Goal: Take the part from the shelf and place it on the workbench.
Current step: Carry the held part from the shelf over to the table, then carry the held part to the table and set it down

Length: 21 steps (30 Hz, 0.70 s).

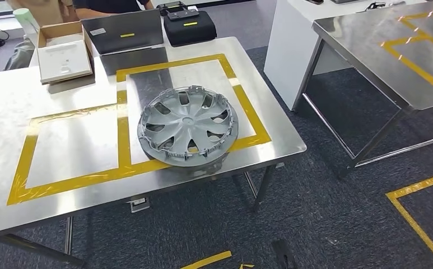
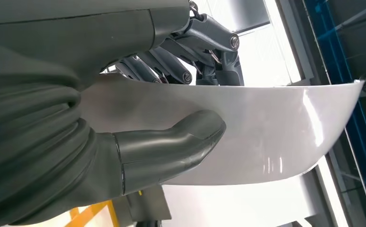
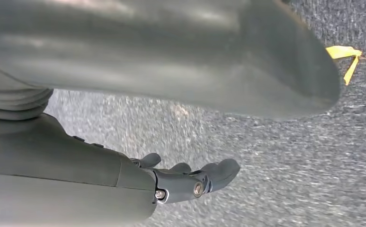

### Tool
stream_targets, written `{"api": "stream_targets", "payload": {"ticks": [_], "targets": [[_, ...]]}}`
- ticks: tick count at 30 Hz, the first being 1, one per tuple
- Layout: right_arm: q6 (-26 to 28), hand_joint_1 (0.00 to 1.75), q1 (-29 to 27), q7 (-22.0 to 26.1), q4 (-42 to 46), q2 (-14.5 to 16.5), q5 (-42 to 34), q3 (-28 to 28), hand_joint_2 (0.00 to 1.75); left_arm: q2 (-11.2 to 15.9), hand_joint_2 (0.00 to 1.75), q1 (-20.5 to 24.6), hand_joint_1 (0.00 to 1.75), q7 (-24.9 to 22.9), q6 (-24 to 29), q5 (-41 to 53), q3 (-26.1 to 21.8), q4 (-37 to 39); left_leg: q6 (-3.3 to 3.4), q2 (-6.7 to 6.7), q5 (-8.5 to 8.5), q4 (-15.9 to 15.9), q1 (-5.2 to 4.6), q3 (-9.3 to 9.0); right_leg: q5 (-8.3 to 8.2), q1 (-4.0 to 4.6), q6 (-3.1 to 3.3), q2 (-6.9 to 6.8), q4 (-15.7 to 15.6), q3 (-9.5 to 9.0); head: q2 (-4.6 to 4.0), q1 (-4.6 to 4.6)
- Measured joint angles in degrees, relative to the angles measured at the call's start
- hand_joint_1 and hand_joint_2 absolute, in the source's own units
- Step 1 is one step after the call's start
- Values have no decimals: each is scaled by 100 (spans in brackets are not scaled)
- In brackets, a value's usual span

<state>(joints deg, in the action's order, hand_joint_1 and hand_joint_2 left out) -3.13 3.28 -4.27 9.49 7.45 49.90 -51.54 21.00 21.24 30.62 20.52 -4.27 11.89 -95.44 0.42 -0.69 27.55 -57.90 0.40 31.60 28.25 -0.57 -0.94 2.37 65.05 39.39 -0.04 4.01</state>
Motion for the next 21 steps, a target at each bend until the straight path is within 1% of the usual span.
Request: {"api": "stream_targets", "payload": {"ticks": [1,2,3,4,5,6,7,8,9,10,11,13,15,16,18,19,21], "targets": [[-2,0,9,1,0,-1,1,0,0,-3,175,-2,175,-9,0,-3,1,7,19,75,5,-2,-5,-2,178,1,-20,-120,351,174,0,11],[-4,0,14,4,0,-2,2,0,0,-5,175,-4,175,-16,-1,-7,2,18,22,138,14,-12,-8,0,315,-8,-39,-162,693,342,0,11],[-3,0,11,11,0,-5,3,-1,0,-7,175,-9,175,-26,-1,-10,5,30,20,194,25,-23,-8,0,359,-18,-56,-176,898,440,0,11],[-1,0,4,21,0,-10,2,-1,0,-8,175,-12,175,-44,-2,-7,8,43,12,238,37,-36,-6,0,305,-27,-71,-186,906,435,0,12],[2,0,-5,35,0,-16,-1,-2,0,-8,175,-13,175,-80,-2,8,11,62,-5,276,53,-55,-1,0,160,-39,-83,-201,682,307,0,12],[4,0,-12,49,0,-24,-4,-3,0,-8,175,-8,175,-133,-5,31,14,93,-22,316,73,-80,4,-1,-10,-50,-89,-226,301,91,0,13],[3,0,-12,62,0,-28,-7,-3,0,-6,175,0,175,-187,-14,56,15,138,-46,344,95,-105,-2,4,-127,-48,-77,-252,-45,-106,0,12],[1,0,-9,75,0,-31,-9,-4,0,-3,175,10,175,-233,-28,75,15,194,-74,364,120,-131,-10,8,-201,-46,-46,-269,-314,-256,0,10],[-2,0,-7,86,0,-32,-10,-5,0,2,175,24,175,-263,-51,87,16,254,-100,374,138,-147,-22,9,-218,-41,-9,-278,-449,-327,0,9],[-6,0,-7,92,0,-31,-11,-7,0,8,175,42,175,-289,-79,94,16,313,-91,375,151,-152,-35,12,-212,-34,25,-277,-466,-329,0,6],[-8,0,-9,96,0,-31,-10,-9,0,16,175,73,175,-338,-121,108,16,381,-70,371,154,-152,-39,8,-226,-36,46,-274,-485,-332,0,5],[-22,0,-10,96,0,-31,3,-11,0,46,175,207,175,-522,-285,167,16,646,-27,365,140,-125,-43,0,-234,-32,57,-278,-495,-334,0,5],[-44,0,-3,97,0,-31,37,-13,0,103,175,487,175,-658,-482,337,17,1195,-69,361,115,-89,-43,-12,-233,-29,80,-282,-494,-332,0,6],[-59,0,0,96,0,-31,64,-13,0,132,175,709,175,-655,-501,548,26,1621,-93,358,103,-75,-43,-18,-236,-28,92,-284,-494,-327,0,6],[-79,0,8,90,0,-31,118,-13,0,153,175,1362,175,-637,-286,1284,98,2795,-141,354,77,-58,-40,-17,-247,-24,117,-288,-491,-314,0,6],[-83,0,18,85,0,-31,140,-13,0,139,175,1742,175,-698,-105,1740,174,3486,-162,352,63,-54,-39,-14,-256,-22,130,-290,-490,-307,0,6],[-78,0,38,74,0,-31,152,-13,0,57,175,2419,175,-970,218,2511,384,4745,-189,353,48,-50,-39,-9,-270,-21,148,-288,-489,-299,0,5]]}}
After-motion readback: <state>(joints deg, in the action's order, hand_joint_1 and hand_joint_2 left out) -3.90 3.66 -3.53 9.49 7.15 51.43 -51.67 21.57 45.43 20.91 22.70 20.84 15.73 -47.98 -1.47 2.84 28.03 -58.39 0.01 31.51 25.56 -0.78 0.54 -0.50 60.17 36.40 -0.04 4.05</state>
